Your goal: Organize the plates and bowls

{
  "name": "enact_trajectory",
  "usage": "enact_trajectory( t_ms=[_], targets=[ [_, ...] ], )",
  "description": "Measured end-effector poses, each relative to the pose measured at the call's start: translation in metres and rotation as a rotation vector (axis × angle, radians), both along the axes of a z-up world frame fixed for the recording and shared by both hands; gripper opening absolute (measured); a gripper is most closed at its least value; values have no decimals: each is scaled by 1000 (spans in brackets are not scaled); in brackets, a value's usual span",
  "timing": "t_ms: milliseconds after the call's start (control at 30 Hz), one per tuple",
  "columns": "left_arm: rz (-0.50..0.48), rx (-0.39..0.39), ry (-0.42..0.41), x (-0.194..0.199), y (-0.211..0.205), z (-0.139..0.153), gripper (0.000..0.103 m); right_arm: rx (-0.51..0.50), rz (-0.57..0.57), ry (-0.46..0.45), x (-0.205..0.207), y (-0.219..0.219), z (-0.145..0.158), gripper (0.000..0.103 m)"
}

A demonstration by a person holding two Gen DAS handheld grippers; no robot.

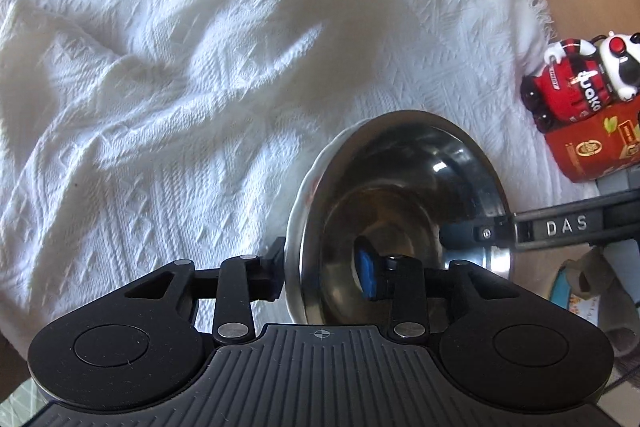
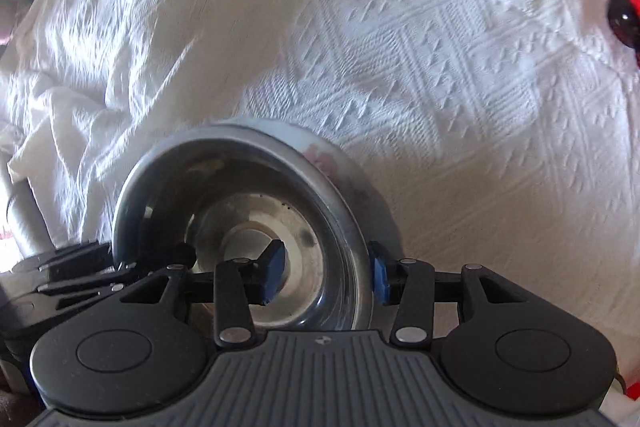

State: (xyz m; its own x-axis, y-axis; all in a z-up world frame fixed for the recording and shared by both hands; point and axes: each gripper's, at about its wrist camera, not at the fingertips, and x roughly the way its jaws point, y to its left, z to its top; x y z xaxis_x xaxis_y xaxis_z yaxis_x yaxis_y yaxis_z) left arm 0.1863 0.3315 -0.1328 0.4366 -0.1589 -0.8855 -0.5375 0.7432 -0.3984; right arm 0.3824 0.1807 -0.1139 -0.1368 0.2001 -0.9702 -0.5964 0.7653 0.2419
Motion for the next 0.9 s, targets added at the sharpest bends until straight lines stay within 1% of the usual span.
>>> enact_trajectory(
  t_ms=[133,200,333,433,567,667,767,833,900],
  targets=[
    [48,-42,8,2,4,-6,37,7,13,44,1,0,-7,46],
    [49,-51,25,4,4,-9,37,6,16,77,2,1,-11,46],
    [32,-33,40,12,0,-7,45,11,23,117,2,2,-16,48],
    [26,-20,31,21,0,-4,46,29,20,120,5,1,-12,48],
    [29,-3,2,34,4,2,46,86,15,91,13,-1,7,47],
    [28,-1,11,44,6,-1,46,119,-5,80,22,-4,18,48],
    [19,10,32,48,6,-7,46,117,-31,89,25,-7,14,48],
    [15,0,24,47,6,-7,45,107,-47,109,23,-10,7,48],
    [16,-10,24,45,8,-8,42,91,-52,106,21,-13,1,48]
  ],
)
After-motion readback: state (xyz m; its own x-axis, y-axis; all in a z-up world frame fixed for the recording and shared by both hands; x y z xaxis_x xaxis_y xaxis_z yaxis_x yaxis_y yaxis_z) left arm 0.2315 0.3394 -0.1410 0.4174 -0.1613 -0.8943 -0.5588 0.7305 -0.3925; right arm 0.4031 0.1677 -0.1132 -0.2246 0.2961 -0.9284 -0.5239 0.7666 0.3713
